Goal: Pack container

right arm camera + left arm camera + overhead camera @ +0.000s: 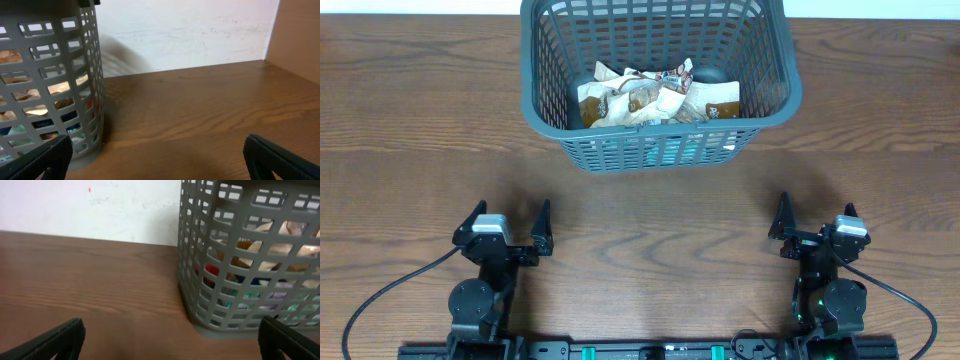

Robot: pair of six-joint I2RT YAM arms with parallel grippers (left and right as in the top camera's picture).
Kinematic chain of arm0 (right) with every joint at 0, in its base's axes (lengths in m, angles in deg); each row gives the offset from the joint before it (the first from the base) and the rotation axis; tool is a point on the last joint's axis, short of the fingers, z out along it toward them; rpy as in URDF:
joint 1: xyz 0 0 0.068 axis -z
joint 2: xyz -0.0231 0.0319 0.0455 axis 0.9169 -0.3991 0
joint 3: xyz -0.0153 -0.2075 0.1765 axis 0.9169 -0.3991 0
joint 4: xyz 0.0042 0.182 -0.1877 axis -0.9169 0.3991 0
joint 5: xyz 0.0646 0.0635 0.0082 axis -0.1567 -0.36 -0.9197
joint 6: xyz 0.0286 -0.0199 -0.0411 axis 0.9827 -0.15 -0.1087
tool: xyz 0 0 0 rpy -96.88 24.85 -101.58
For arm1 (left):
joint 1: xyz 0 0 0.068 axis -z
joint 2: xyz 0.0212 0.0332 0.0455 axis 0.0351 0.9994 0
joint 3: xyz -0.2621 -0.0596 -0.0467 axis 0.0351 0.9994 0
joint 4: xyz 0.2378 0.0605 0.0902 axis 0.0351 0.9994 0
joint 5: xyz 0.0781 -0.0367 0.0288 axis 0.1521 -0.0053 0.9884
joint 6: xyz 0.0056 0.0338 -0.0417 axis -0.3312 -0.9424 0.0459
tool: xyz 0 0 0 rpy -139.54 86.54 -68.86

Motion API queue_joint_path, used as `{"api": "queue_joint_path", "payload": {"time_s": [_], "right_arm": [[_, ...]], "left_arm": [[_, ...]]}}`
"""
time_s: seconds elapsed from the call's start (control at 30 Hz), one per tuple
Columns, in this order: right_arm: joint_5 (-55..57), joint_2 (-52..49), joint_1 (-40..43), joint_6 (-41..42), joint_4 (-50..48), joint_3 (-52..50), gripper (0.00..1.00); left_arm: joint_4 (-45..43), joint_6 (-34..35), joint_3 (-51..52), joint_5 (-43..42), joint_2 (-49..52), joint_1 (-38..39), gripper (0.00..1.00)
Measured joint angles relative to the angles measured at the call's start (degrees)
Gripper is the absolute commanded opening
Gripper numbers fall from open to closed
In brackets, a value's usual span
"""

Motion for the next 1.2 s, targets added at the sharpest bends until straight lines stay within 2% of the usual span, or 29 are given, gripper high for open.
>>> {"api": "queue_joint_path", "payload": {"time_s": [0.33,0.9,1.2], "right_arm": [[0.0,0.0,0.0,0.0,0.0,0.0,0.99],[0.0,0.0,0.0,0.0,0.0,0.0,0.99],[0.0,0.0,0.0,0.0,0.0,0.0,0.99]], "left_arm": [[0.0,4.5,0.0,0.0,0.0,0.0,0.99],[0.0,5.1,0.0,0.0,0.0,0.0,0.99],[0.0,0.4,0.0,0.0,0.0,0.0,0.99]]}}
